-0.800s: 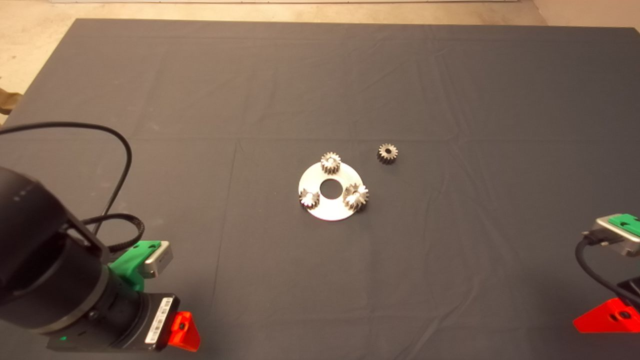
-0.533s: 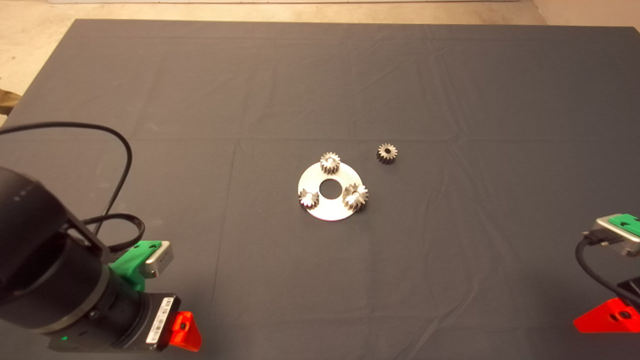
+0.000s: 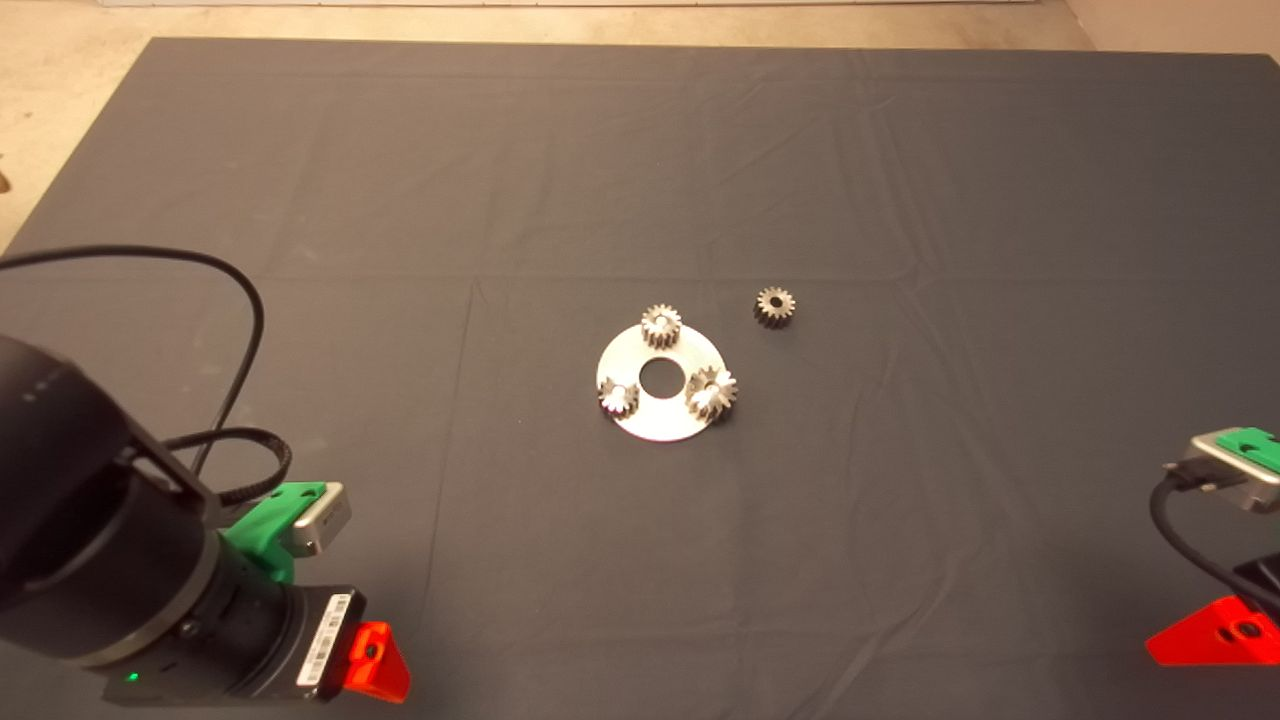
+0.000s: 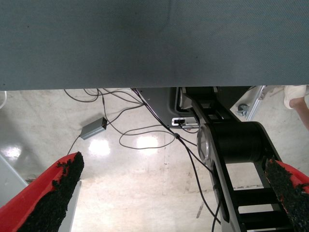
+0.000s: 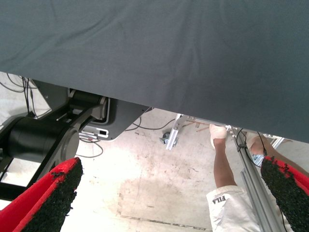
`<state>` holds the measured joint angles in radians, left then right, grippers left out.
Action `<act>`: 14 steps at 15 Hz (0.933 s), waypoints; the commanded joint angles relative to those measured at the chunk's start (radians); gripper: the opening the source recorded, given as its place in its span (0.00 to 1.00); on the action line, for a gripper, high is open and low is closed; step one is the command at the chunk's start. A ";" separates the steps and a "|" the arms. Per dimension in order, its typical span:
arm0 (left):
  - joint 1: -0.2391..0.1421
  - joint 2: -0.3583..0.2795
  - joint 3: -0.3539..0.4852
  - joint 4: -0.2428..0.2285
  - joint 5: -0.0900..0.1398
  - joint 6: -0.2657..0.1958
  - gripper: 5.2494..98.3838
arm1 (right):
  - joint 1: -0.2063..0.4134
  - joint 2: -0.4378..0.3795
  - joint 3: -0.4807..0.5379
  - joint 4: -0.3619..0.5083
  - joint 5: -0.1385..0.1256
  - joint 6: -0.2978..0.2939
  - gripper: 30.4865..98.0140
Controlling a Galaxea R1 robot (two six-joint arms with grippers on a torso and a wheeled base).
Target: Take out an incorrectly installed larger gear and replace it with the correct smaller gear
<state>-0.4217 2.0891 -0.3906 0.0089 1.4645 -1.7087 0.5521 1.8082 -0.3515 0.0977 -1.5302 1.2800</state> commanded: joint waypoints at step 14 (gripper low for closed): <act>-0.012 -0.019 0.015 0.003 0.007 -0.005 0.99 | -0.029 0.855 -0.756 -0.111 -0.128 -0.310 1.00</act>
<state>-0.4217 2.0772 -0.3906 0.0091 1.4662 -1.7088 0.5215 2.5516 -0.9991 0.0585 -1.5321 1.0130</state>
